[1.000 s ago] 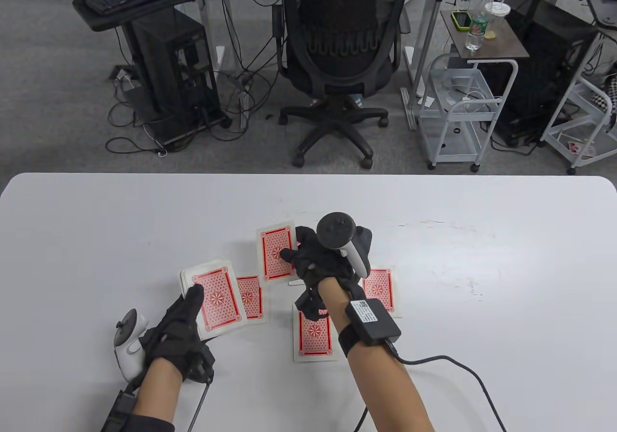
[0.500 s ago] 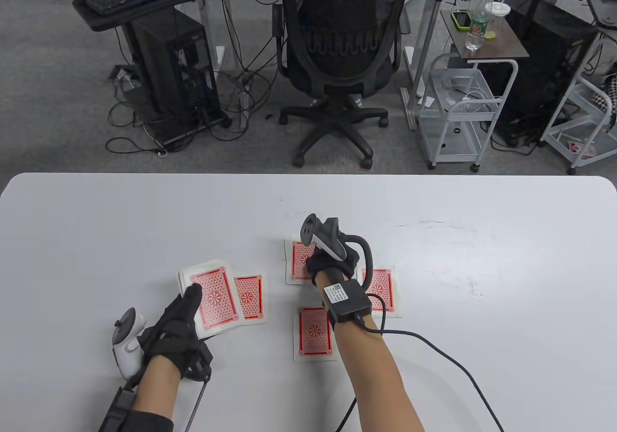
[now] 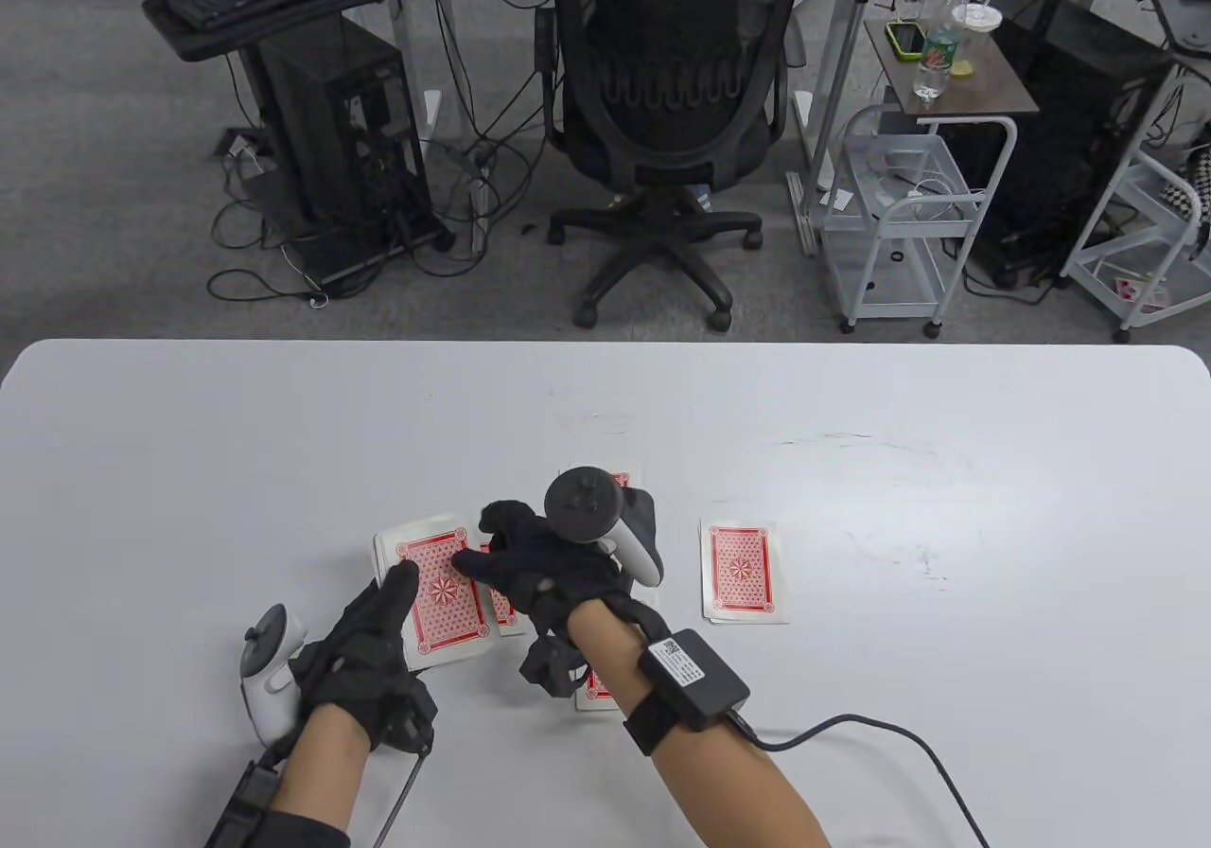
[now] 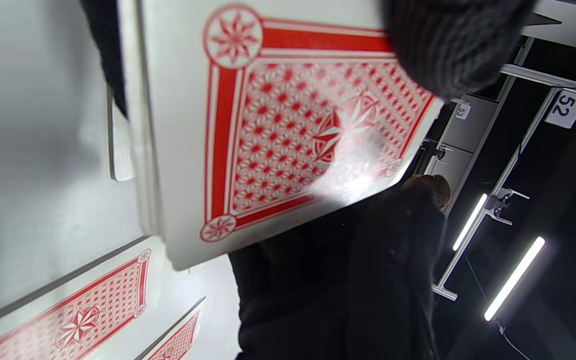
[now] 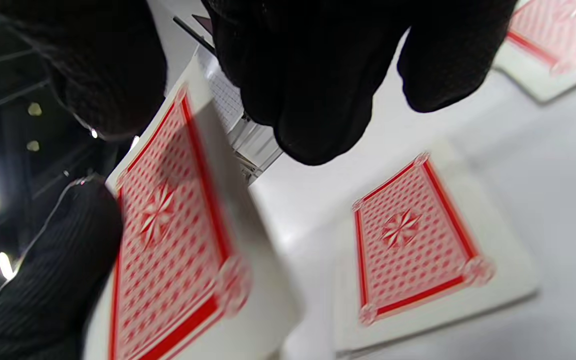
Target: Four-player card dealing with fan arrangement
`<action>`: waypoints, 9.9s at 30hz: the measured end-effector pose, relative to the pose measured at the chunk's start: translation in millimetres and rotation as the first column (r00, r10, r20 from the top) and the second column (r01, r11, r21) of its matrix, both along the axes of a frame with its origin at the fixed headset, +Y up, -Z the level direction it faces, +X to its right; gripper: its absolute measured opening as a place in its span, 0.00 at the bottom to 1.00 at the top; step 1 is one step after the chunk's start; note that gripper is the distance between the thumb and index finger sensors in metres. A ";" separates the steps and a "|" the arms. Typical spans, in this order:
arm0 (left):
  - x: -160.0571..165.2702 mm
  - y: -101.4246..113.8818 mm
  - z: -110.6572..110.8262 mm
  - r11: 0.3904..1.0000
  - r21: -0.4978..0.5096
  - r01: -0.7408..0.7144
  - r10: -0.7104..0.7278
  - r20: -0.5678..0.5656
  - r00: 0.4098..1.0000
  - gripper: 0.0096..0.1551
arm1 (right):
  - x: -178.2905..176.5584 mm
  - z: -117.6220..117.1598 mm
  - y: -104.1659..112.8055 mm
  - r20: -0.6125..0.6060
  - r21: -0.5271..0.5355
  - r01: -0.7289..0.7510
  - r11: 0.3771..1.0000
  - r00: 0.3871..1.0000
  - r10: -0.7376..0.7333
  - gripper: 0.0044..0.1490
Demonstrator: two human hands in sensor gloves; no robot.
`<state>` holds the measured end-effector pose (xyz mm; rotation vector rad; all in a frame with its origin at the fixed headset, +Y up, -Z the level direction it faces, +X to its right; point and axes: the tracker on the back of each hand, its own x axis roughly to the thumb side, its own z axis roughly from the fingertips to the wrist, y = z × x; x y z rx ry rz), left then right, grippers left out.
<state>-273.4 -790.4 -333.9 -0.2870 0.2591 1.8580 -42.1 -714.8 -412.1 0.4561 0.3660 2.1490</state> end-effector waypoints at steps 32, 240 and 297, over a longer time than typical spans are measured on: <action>2.2 4.2 1.8 1.000 0.006 0.007 -0.007 0.046 0.999 0.27 | 224.4 -27.0 -23.4 0.494 -0.171 -0.580 0.796 0.648 0.579 0.48; 21.7 3.0 7.4 1.000 0.025 0.017 -0.019 0.084 0.996 0.27 | 121.6 4.0 18.1 0.163 -0.040 0.082 0.996 0.984 -0.074 0.38; 45.9 9.0 13.8 0.997 0.074 0.027 -0.039 0.167 0.985 0.27 | 75.4 45.4 -25.3 0.220 -0.082 0.272 0.959 0.943 -0.249 0.38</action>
